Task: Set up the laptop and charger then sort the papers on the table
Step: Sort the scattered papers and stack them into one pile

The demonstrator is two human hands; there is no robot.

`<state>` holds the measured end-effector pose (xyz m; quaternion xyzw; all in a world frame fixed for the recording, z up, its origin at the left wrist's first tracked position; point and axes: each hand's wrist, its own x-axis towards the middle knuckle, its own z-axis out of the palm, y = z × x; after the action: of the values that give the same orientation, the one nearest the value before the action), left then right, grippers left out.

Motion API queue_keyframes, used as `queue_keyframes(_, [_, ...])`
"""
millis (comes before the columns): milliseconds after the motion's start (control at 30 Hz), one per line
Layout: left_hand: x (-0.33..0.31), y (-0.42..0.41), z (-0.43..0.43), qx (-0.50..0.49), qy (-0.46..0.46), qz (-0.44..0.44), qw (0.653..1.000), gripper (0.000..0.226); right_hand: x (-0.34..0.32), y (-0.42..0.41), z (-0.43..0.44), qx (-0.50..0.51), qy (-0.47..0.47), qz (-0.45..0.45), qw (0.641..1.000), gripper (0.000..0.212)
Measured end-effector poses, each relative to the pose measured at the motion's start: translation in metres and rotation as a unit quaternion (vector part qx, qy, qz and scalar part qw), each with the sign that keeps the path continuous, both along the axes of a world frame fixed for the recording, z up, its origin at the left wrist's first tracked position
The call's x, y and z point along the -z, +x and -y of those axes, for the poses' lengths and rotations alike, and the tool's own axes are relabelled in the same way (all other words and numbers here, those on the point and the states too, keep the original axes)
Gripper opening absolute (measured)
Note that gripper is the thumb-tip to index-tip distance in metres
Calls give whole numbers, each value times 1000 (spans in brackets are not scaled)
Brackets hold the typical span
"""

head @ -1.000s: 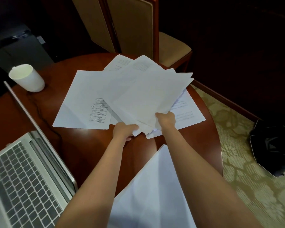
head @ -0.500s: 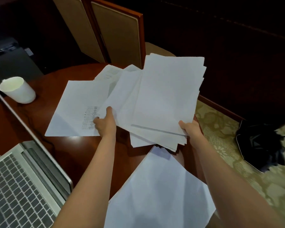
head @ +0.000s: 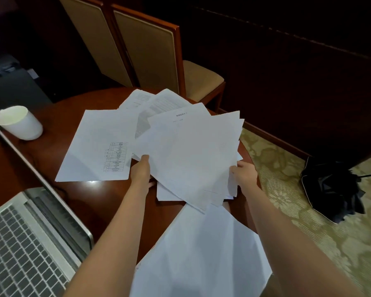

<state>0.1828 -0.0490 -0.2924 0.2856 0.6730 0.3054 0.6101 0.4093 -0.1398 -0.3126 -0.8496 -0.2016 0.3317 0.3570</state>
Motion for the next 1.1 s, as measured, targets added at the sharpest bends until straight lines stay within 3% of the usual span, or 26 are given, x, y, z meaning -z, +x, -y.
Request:
queue_keyframes(100, [2, -10, -2, 74, 51, -203, 975, 28, 0, -3, 1, 43, 0, 34, 999, 42])
queue_keyframes(200, [-2, -12, 8, 152, 92, -274, 945, 35, 1, 0, 3, 75, -6, 26, 997, 35])
queue_keyframes(367, [-3, -9, 20, 284, 87, -251, 921, 33, -8, 1, 8, 101, -22, -20, 994, 15])
queue_keyframes(467, [-10, 6, 31, 322, 39, -156, 933, 30, -5, 0, 10, 83, -24, -63, 994, 39])
queue_keyframes(567, [-19, 15, 37, 309, -55, 4, 949, 18, -4, 1, 13, 77, -36, -93, 992, 31])
queue_keyframes(600, [-19, 15, 37, 310, -58, 8, 949, 13, -7, 1, 14, 66, -42, -82, 994, 22])
queue_keyframes(667, [-11, 10, 30, 251, -37, -66, 965, 27, -10, 5, 14, 57, -46, -47, 996, 13])
queue_keyframes(733, [-4, 4, 23, 98, -21, -148, 984, 51, -8, 10, 14, 43, -58, -38, 997, 23])
queue_keyframes(767, [-4, 1, 22, 7, -37, -133, 990, 60, -7, 12, 13, 31, -64, -40, 997, 26])
queue_keyframes(833, [-3, -1, 17, -112, -61, -32, 991, 65, -5, 14, 13, 12, -83, -43, 996, 30])
queue_keyframes(933, [4, 1, 11, -154, -52, 81, 983, 53, -5, 12, 11, -19, -146, -20, 989, 30])
queue_keyframes(1000, [5, 5, 12, -147, -13, 19, 989, 41, -7, 11, 13, -55, -167, 1, 984, 21])
queue_keyframes(1100, [9, 6, 14, -95, 104, -113, 984, 46, -6, 14, 18, -73, -115, 47, 990, 15])
